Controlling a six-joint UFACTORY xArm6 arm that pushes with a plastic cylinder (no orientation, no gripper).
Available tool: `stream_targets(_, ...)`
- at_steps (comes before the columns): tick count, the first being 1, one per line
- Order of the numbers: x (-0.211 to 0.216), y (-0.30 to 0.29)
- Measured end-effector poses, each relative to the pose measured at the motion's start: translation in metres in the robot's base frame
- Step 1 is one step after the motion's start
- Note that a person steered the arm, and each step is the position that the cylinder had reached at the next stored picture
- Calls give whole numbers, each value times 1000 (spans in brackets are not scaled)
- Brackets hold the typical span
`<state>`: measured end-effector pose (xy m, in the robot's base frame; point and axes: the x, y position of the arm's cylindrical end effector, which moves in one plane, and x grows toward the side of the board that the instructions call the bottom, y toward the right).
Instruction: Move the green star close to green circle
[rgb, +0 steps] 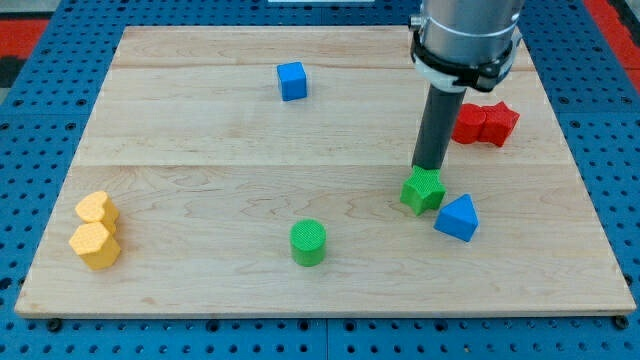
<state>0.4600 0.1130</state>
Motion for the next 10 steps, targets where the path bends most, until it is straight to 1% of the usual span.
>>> stream_targets(1, 2, -5)
stream_targets(2, 15, -9)
stream_targets(3, 15, -9)
stream_targets(4, 15, 18)
stream_targets(5, 33, 33)
stream_targets(6, 61, -26)
stream_targets(7, 56, -73)
stream_targets(8, 56, -98)
stream_targets(9, 92, -62)
stream_targets(10, 124, -45)
